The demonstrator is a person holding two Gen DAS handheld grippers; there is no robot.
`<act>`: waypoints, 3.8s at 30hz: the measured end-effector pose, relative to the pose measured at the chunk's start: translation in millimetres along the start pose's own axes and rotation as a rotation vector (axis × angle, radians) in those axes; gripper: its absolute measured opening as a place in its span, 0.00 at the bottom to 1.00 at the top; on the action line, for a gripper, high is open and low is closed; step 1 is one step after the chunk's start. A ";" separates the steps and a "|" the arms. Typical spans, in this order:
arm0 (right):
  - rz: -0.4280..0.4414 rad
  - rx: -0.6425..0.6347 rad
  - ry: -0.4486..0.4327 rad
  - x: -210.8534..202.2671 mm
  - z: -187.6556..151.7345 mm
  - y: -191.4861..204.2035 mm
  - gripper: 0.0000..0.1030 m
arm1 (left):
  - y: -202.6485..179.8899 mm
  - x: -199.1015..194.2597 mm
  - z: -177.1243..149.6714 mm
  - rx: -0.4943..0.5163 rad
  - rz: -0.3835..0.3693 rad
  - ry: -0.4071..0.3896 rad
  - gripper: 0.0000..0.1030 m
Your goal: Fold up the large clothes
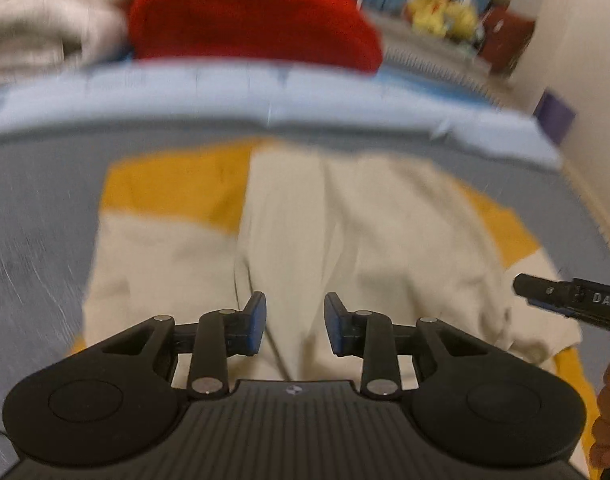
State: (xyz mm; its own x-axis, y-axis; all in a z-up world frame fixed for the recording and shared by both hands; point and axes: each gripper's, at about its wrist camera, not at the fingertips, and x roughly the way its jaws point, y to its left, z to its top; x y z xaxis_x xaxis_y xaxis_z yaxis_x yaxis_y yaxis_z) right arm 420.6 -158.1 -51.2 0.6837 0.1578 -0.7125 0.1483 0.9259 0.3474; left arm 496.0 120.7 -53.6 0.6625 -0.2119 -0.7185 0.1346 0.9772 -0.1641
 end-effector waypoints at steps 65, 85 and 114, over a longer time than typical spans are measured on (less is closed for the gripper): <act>-0.225 0.137 0.224 -190.4 -187.5 -202.1 0.44 | 98.8 -236.2 -300.3 -0.304 0.295 0.236 0.47; -0.231 0.080 0.267 -183.6 -198.3 -180.9 0.30 | 94.1 -237.2 -305.5 -0.300 0.193 0.260 0.25; -0.265 0.016 0.274 -183.1 -201.1 -172.3 0.21 | 79.5 -226.5 -304.1 -0.211 0.239 0.271 0.13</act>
State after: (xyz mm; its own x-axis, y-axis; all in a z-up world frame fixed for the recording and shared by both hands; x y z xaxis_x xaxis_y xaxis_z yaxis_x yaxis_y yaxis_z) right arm 126.2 -277.5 -103.1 0.4042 0.0013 -0.9147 0.3067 0.9419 0.1369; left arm 132.6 242.7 -109.5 0.4354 -0.0020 -0.9002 -0.1722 0.9814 -0.0854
